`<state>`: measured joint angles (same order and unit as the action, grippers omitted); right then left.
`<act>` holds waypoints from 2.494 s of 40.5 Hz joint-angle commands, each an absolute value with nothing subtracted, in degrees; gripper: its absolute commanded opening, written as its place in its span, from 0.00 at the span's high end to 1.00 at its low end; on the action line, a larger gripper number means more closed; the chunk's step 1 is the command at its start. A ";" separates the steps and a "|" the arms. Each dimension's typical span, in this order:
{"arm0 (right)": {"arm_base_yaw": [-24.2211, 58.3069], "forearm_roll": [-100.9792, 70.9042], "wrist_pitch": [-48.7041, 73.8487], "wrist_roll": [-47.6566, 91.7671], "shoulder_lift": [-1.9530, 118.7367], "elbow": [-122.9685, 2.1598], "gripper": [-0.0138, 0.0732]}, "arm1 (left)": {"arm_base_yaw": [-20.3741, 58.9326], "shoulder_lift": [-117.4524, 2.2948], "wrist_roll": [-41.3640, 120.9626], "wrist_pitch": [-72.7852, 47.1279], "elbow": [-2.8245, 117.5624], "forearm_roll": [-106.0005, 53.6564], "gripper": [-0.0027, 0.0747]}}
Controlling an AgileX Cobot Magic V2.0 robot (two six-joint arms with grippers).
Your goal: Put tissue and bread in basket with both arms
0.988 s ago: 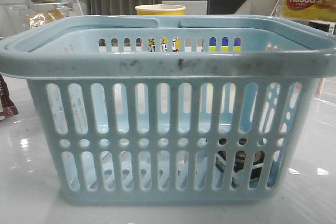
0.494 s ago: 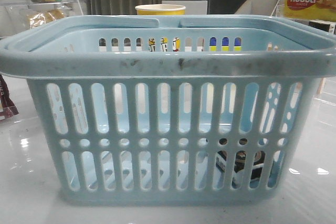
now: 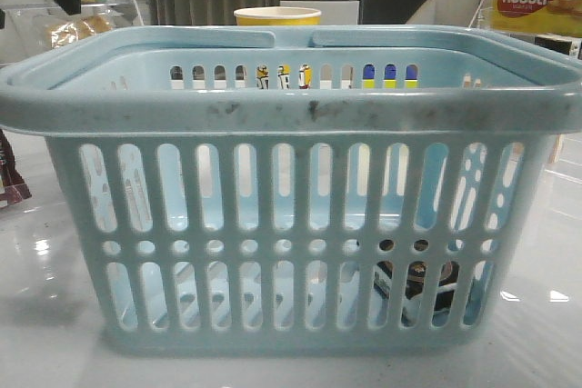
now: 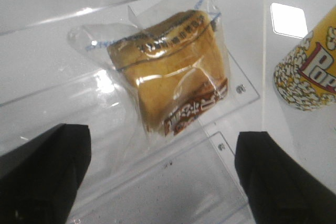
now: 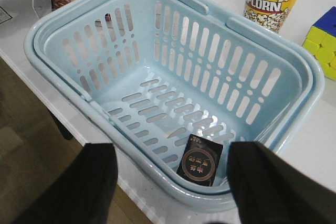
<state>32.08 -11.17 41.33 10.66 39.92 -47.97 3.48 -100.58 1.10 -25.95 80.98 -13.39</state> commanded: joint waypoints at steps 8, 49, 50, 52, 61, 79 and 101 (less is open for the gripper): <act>32.05 -11.40 36.90 11.26 39.69 -49.39 0.21 | 3.65 -105.98 0.96 -16.05 87.58 -14.36 0.25; 32.05 -11.40 36.90 11.26 39.69 -49.39 0.21 | 3.65 -94.04 0.96 -32.55 88.46 -14.36 0.85; 32.05 -11.40 36.90 11.26 39.69 -49.39 0.21 | 3.76 -92.81 1.11 -33.50 88.46 -14.36 0.85; 32.05 -11.40 36.90 11.26 39.69 -49.39 0.21 | 3.88 -90.93 1.36 -35.32 88.46 -14.36 0.85; 32.05 -11.40 36.90 11.26 39.69 -49.39 0.21 | 8.92 -80.75 8.57 -38.65 88.13 -17.34 0.85; 32.05 -11.40 36.90 11.26 39.69 -49.39 0.21 | 31.46 -70.96 17.62 -39.63 79.80 -17.58 0.85; 32.05 -11.40 36.90 11.26 39.69 -49.39 0.21 | 37.46 -83.59 17.81 -31.90 70.08 -17.58 0.62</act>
<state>32.08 -11.17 41.33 10.76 39.92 -47.97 37.05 -83.95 17.78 -36.38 68.63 -16.35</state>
